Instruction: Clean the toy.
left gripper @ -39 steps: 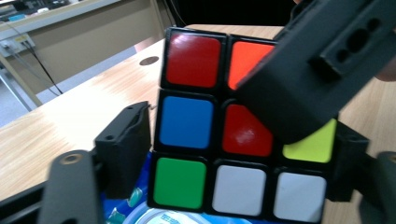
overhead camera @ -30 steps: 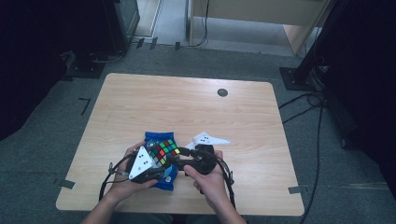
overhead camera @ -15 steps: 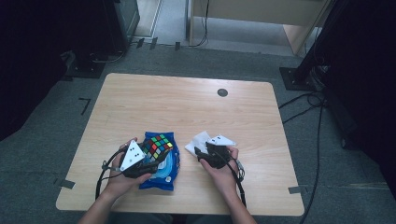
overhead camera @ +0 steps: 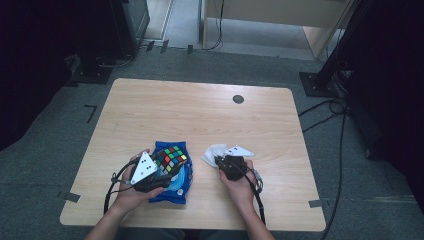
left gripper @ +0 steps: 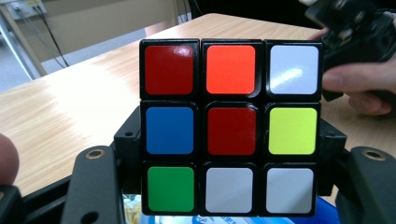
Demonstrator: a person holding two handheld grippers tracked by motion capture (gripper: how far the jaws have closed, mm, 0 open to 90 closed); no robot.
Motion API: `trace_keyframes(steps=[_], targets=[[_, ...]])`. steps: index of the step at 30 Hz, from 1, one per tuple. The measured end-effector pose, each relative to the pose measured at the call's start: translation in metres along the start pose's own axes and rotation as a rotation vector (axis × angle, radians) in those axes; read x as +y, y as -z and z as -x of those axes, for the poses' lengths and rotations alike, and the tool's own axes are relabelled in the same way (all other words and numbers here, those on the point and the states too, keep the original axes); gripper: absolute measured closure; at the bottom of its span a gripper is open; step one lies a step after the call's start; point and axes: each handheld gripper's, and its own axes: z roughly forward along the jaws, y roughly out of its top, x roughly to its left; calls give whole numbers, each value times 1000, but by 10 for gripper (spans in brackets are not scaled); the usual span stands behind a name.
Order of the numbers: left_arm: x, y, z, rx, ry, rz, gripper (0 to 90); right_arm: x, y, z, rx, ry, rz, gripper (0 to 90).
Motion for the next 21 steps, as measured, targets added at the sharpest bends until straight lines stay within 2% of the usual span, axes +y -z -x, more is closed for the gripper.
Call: trace_keyframes(steps=[1, 2, 6, 7, 10, 11, 12, 16, 21], targets=[[0, -1, 1, -2, 2, -3, 338, 3, 6, -3, 71, -16, 43, 880], [0, -1, 1, -5, -1, -5, 338, 7, 11, -8, 119, -18, 77, 880], [-1, -5, 6, -24, -13, -13, 338, 23, 29, -34, 275, 8, 164, 881], [-1, -5, 7, -29, -18, -11, 338, 25, 32, -41, 301, 17, 179, 882], [0, -4, 10, -39, -28, -1, 338, 31, 39, -56, 351, 27, 207, 886], [0, -2, 9, -44, -23, 6, 338, 32, 41, -60, 335, 32, 211, 887], [1, -1, 8, -51, -15, 17, 338, 33, 43, -61, 340, 23, 217, 887], [2, 0, 10, -52, -28, 22, 338, 35, 45, -59, 402, -50, 236, 888], [0, -5, 17, -58, -69, -4, 338, 36, 45, -66, 461, -69, 233, 888]])
